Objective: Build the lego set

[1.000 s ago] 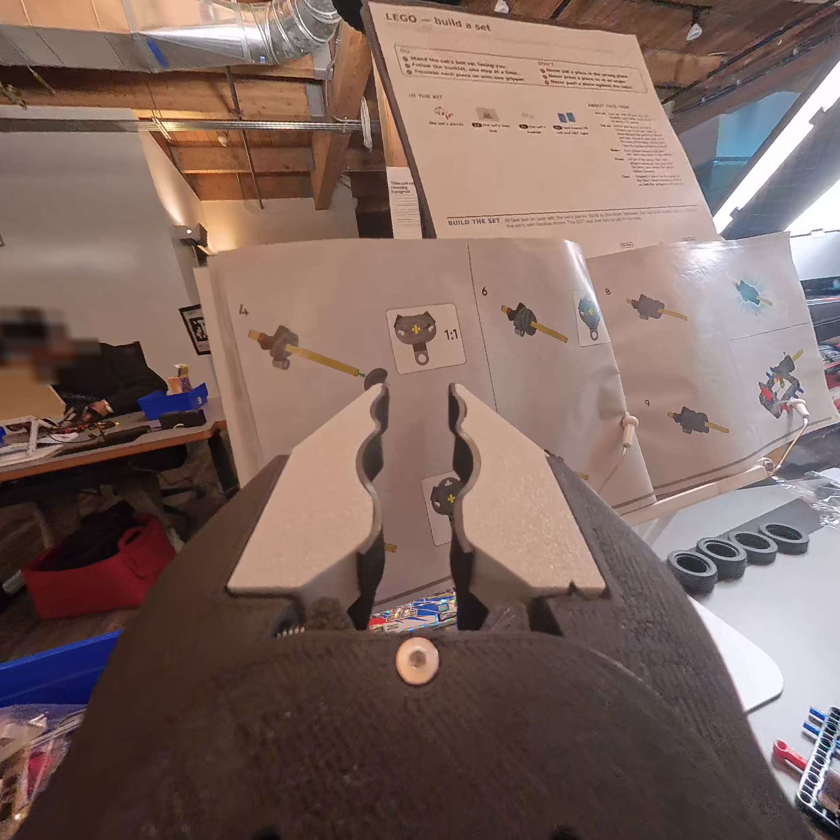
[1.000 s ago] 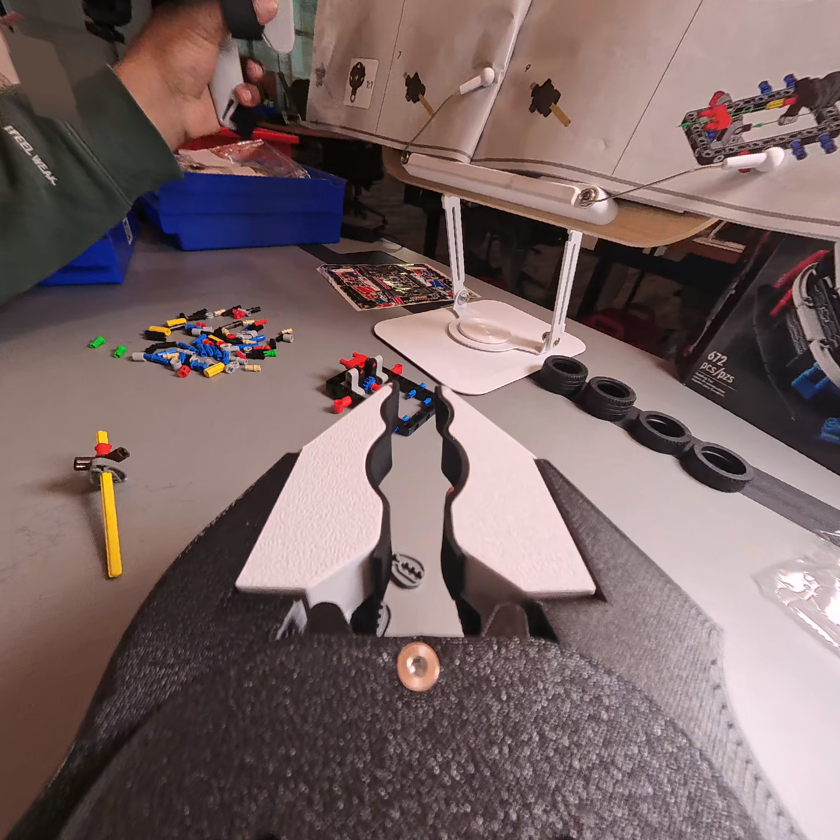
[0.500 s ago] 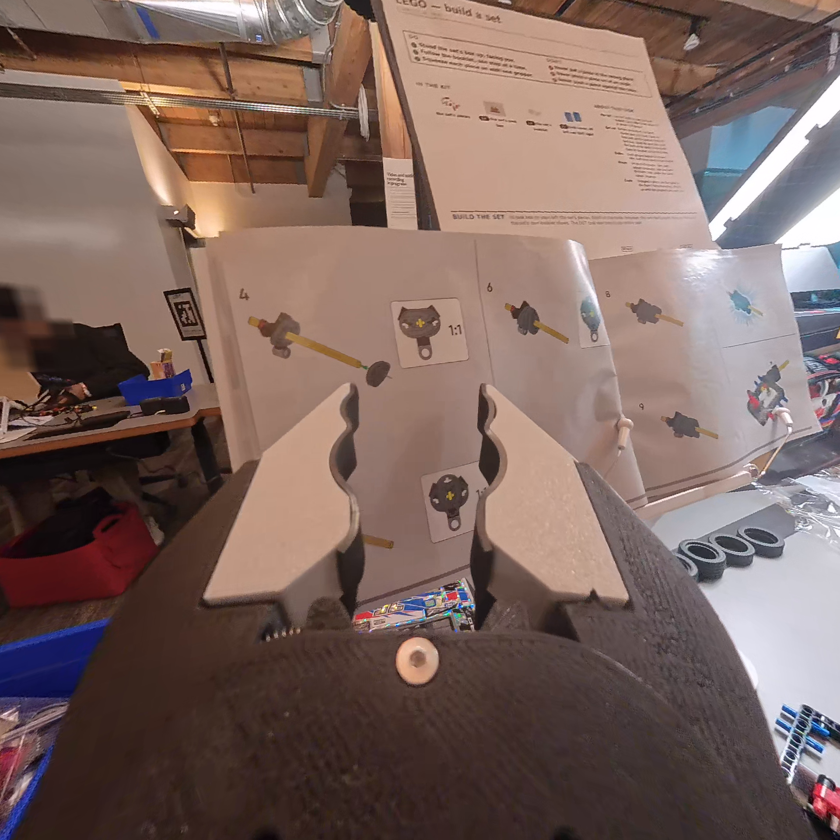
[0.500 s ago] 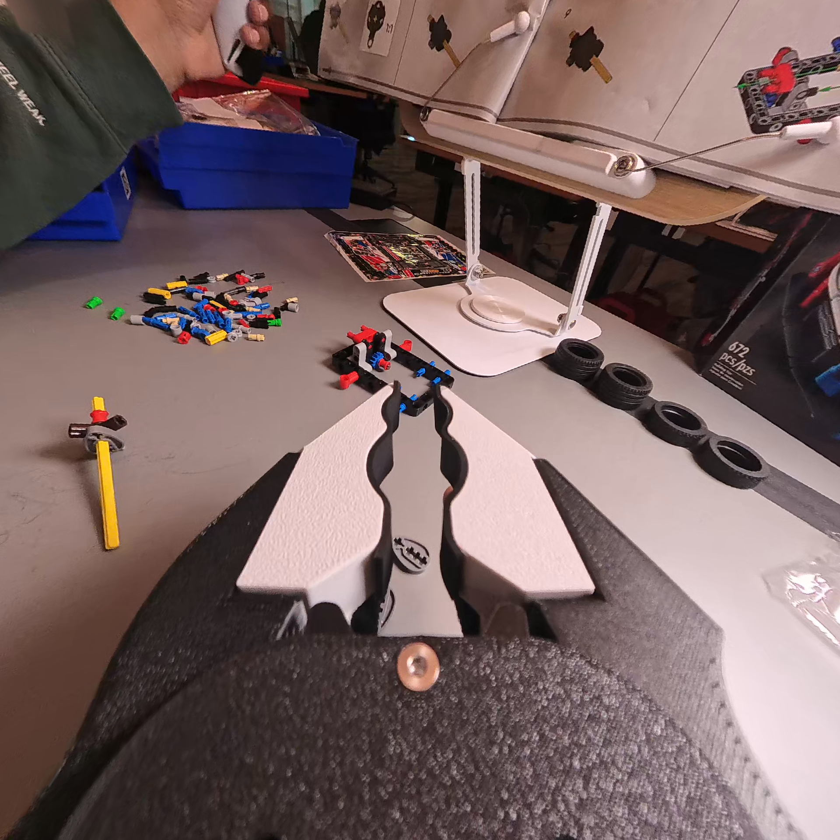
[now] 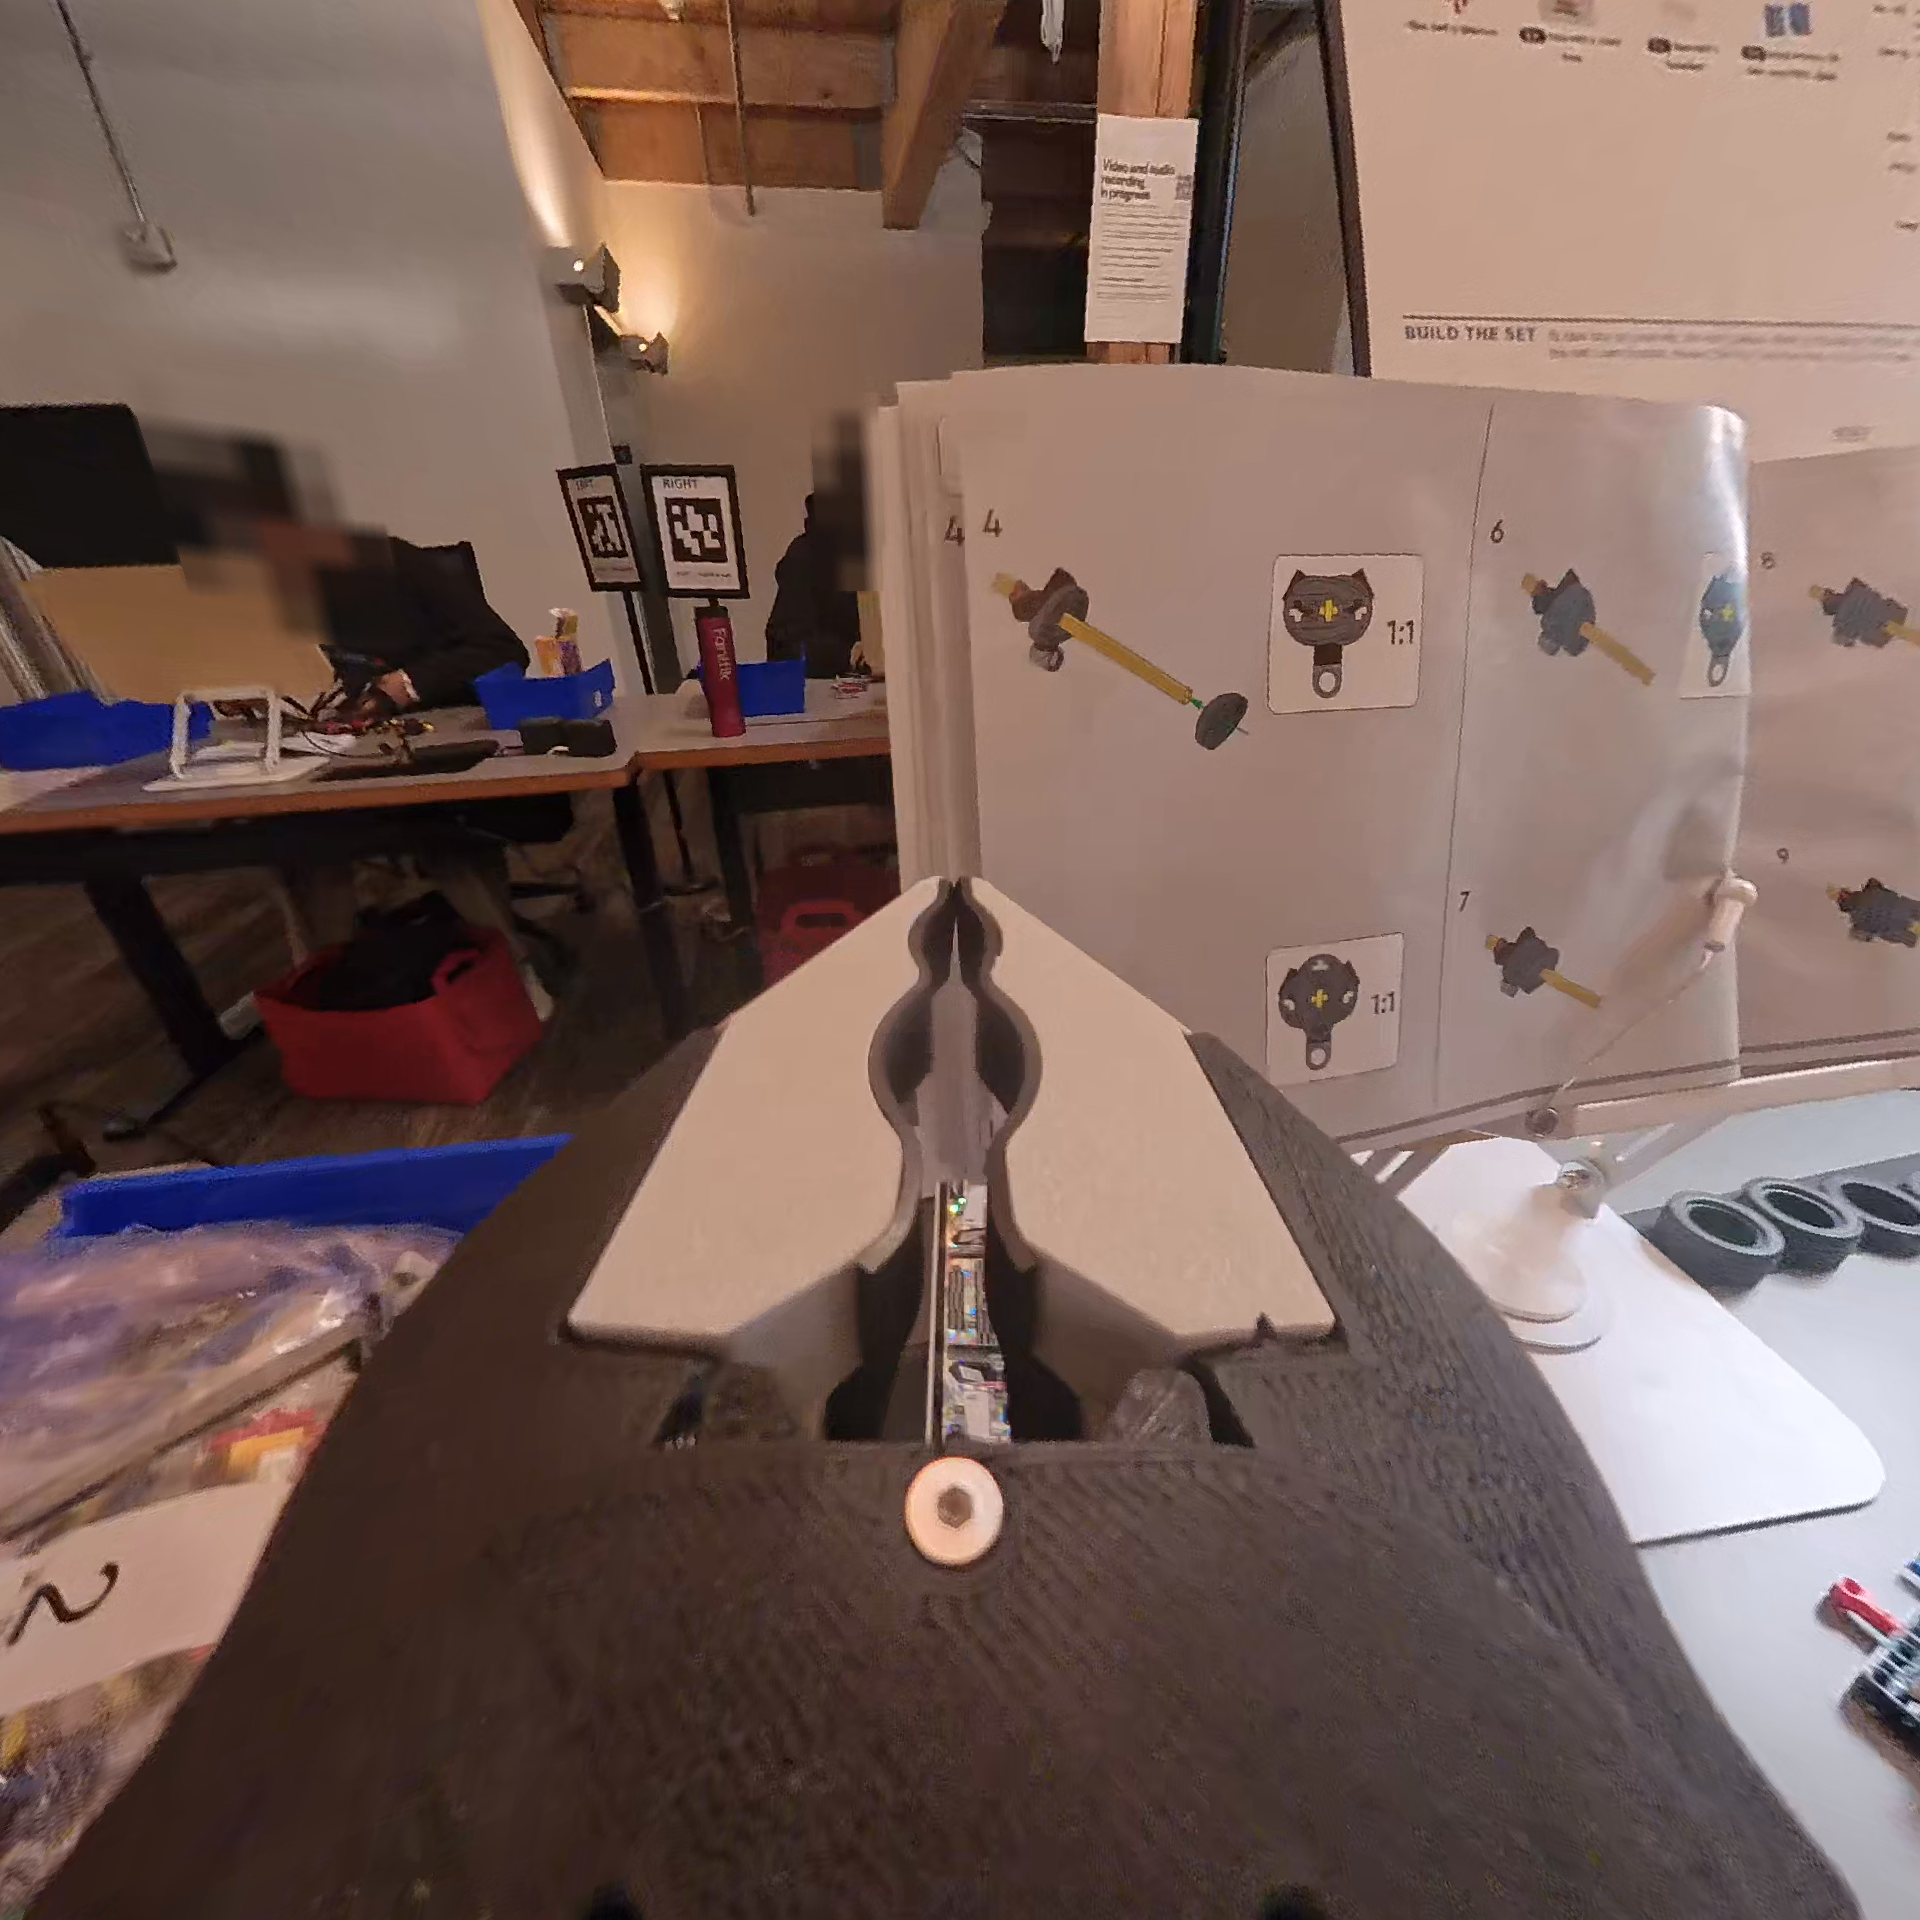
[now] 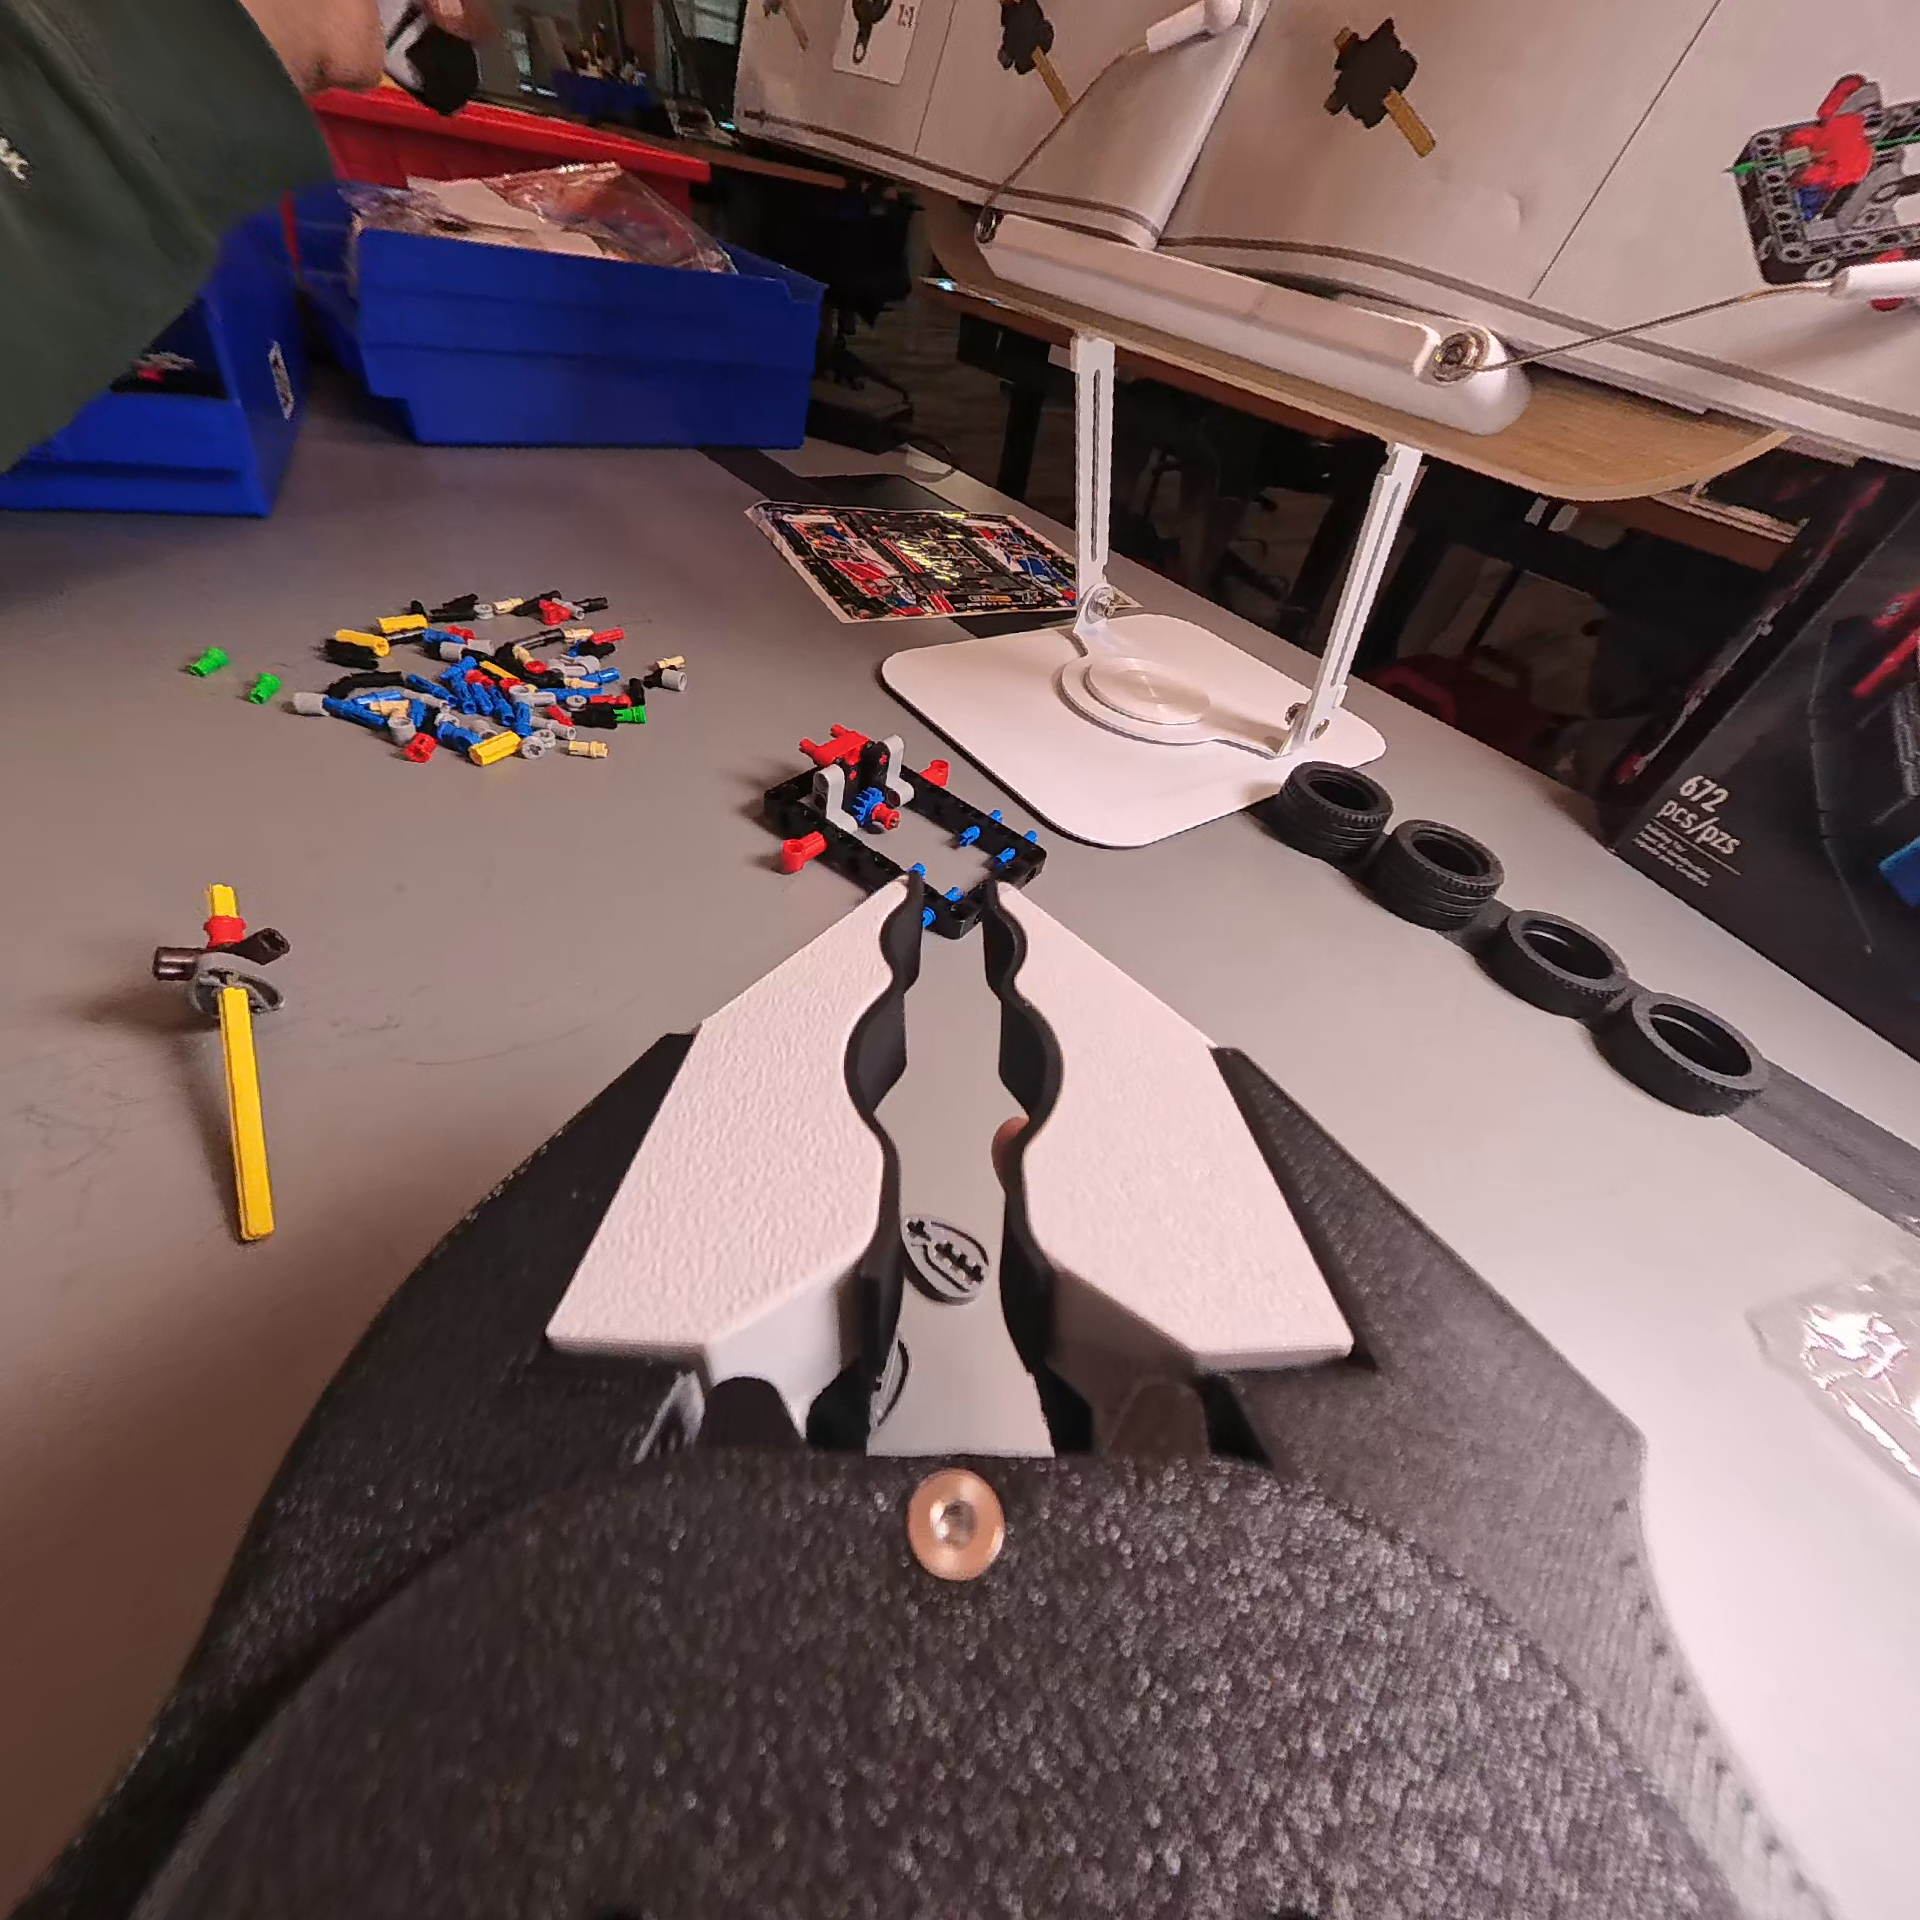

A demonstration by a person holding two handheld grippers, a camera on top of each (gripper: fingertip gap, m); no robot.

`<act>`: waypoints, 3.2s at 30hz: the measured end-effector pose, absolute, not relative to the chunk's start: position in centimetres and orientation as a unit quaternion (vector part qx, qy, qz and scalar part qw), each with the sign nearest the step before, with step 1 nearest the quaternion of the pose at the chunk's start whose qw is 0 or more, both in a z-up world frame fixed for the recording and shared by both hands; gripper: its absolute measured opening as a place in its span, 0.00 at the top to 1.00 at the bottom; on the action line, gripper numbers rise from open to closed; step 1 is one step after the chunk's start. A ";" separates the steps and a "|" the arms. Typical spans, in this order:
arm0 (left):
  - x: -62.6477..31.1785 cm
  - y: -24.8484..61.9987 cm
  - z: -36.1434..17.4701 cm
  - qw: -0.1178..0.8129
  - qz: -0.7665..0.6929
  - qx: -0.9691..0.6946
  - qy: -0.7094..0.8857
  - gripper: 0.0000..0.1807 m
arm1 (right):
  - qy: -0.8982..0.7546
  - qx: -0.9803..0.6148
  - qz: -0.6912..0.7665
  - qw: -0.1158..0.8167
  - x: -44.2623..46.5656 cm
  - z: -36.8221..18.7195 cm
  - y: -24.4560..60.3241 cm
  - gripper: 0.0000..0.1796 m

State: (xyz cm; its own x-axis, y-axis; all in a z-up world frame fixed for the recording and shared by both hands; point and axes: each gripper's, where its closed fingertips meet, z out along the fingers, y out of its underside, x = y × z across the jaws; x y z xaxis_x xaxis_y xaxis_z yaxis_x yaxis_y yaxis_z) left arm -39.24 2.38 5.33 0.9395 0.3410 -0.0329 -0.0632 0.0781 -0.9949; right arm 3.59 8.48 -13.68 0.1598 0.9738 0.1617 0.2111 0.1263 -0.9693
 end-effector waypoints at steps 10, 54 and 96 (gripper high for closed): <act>-37.3 2.9 2.6 0.712 0.114 -0.687 -0.091 0.92 | -0.515 -0.540 0.374 0.550 4.1 -11.6 8.6 0.91; 0.0 -7.4 -20.3 0.394 -0.196 -0.794 0.419 0.98 | -0.808 -0.459 0.277 0.244 4.7 -21.3 -4.6 0.89; -1.1 -5.9 -14.2 0.562 -0.112 -0.708 0.413 0.89 | -0.621 -0.595 0.438 0.262 1.9 -15.3 -4.3 0.99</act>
